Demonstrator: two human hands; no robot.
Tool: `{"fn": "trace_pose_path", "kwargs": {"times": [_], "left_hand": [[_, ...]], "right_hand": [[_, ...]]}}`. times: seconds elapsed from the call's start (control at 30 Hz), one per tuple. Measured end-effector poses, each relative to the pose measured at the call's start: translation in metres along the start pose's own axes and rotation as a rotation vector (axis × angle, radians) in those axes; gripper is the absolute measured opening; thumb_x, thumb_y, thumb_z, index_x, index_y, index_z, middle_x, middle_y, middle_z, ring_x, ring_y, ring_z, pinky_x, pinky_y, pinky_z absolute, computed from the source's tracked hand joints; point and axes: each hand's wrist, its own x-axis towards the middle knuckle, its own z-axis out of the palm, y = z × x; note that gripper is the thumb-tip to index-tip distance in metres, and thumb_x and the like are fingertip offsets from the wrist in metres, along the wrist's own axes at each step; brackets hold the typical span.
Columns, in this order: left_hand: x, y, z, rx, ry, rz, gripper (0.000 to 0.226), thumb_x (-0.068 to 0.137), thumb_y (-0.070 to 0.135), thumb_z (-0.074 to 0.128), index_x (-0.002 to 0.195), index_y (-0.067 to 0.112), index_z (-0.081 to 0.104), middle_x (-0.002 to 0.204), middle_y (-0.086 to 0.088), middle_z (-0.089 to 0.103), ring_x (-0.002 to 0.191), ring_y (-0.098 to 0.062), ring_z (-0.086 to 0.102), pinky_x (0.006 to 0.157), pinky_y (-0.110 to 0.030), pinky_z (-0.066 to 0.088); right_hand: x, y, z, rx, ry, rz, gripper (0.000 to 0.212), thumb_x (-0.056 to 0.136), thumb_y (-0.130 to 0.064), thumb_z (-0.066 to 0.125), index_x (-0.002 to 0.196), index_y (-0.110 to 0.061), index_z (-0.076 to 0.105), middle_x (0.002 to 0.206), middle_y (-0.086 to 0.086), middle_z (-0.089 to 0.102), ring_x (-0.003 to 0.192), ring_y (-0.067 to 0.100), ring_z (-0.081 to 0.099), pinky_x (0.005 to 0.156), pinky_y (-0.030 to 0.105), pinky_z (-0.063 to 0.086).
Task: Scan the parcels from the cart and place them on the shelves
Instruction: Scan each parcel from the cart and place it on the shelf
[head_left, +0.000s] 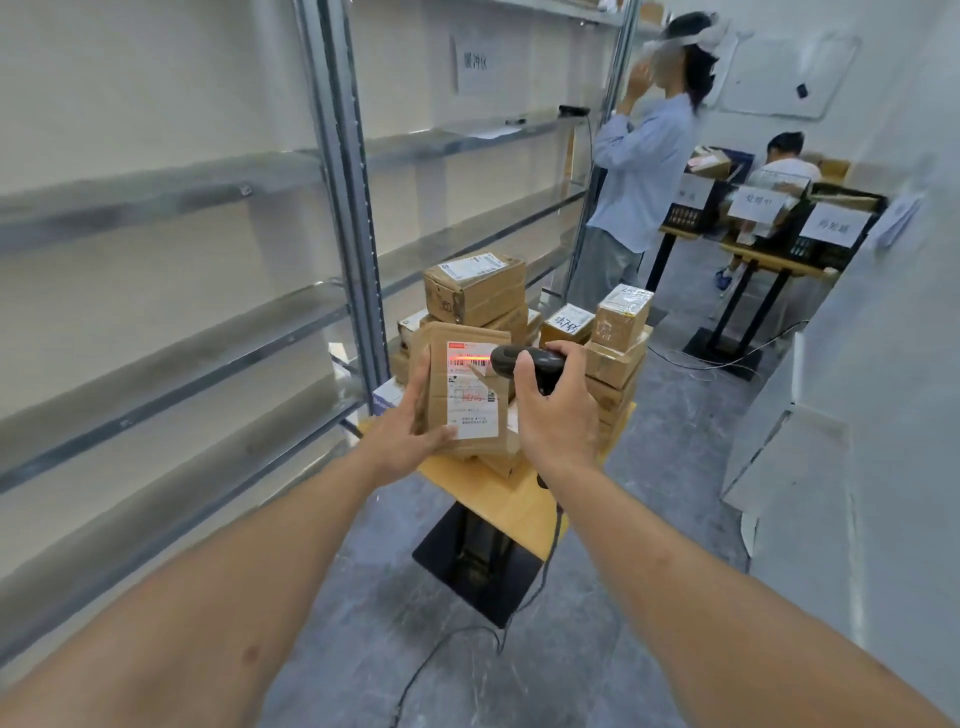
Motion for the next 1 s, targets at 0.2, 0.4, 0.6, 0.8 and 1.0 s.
{"fn": "trace_pose_path", "kwargs": {"times": [0.2, 0.4, 0.6, 0.8, 1.0], "left_hand": [[-0.063, 0.006, -0.053, 0.088, 0.169, 0.019, 0.115, 0.096, 0.029, 0.075, 0.142, 0.079, -0.017, 0.158, 0.004, 0.051, 0.141, -0.027, 0.054, 0.116, -0.056, 0.044], [-0.107, -0.015, -0.100, 0.089, 0.285, -0.001, 0.114, 0.094, 0.034, 0.075, 0.146, 0.075, -0.017, 0.151, 0.006, 0.058, 0.137, -0.027, 0.058, 0.118, -0.059, 0.041], [-0.142, -0.030, -0.139, 0.072, 0.393, -0.069, 0.116, 0.098, 0.026, 0.073, 0.145, 0.075, -0.020, 0.151, 0.009, 0.058, 0.135, -0.023, 0.060, 0.116, -0.056, 0.044], [-0.168, -0.055, -0.176, 0.151, 0.552, -0.200, 0.113, 0.100, 0.030, 0.070, 0.143, 0.075, -0.024, 0.147, 0.008, 0.061, 0.129, -0.024, 0.064, 0.116, -0.049, 0.046], [-0.181, -0.071, -0.209, 0.190, 0.695, -0.309, 0.108, 0.101, 0.040, 0.067, 0.140, 0.077, -0.026, 0.147, 0.011, 0.061, 0.129, -0.026, 0.064, 0.117, -0.047, 0.044]], "right_hand": [[-0.045, -0.047, 0.018, 0.018, -0.079, -0.098, 0.029, 0.103, -0.057, 0.050, 0.126, -0.039, 0.045, 0.102, -0.012, 0.066, 0.093, 0.018, 0.066, 0.081, 0.039, 0.052], [-0.078, -0.080, 0.051, 0.064, -0.174, -0.177, 0.029, 0.103, -0.059, 0.049, 0.126, -0.043, 0.043, 0.099, -0.018, 0.061, 0.092, 0.012, 0.065, 0.076, 0.034, 0.052], [-0.088, -0.102, 0.091, 0.096, -0.276, -0.246, 0.035, 0.104, -0.056, 0.050, 0.132, -0.037, 0.045, 0.098, -0.016, 0.060, 0.090, 0.009, 0.062, 0.080, 0.034, 0.052], [-0.081, -0.125, 0.138, 0.136, -0.412, -0.320, 0.034, 0.104, -0.056, 0.050, 0.130, -0.034, 0.046, 0.105, -0.005, 0.066, 0.093, 0.018, 0.066, 0.075, 0.036, 0.053], [-0.072, -0.140, 0.191, 0.180, -0.534, -0.353, 0.034, 0.102, -0.060, 0.051, 0.127, -0.039, 0.045, 0.107, -0.006, 0.066, 0.095, 0.017, 0.065, 0.077, 0.037, 0.056]]}}
